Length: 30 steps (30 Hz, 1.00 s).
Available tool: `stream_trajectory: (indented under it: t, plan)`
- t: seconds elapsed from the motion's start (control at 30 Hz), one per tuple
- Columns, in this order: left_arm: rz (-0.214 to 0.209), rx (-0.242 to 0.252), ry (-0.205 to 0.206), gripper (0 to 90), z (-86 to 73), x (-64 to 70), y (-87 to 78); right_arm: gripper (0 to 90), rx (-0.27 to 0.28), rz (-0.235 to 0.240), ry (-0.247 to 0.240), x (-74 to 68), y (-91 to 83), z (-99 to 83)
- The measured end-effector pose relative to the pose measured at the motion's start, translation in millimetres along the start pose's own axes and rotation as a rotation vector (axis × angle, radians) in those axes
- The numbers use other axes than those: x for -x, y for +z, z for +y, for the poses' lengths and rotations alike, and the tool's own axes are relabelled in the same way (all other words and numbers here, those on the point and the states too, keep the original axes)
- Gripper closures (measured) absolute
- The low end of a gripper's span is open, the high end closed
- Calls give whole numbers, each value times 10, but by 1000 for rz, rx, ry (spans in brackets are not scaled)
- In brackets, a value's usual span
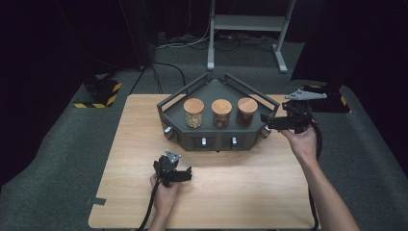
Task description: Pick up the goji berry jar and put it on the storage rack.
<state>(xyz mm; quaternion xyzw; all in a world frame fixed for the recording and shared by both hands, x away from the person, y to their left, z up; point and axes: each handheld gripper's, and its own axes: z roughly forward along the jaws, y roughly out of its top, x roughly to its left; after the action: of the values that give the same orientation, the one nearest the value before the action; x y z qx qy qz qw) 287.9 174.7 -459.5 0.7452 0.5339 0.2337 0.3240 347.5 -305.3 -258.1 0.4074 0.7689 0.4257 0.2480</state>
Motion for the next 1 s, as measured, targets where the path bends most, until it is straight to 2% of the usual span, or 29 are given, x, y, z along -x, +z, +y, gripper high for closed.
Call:
stream_trajectory:
  t: [0.3,1.0]
  plan:
    - [0,0,0,39,0,0,0,57,4,-3,-2,18,-34,-79]
    - [0,0,-2,39,0,1,1,59,26,-22,17,139,-214,-384]
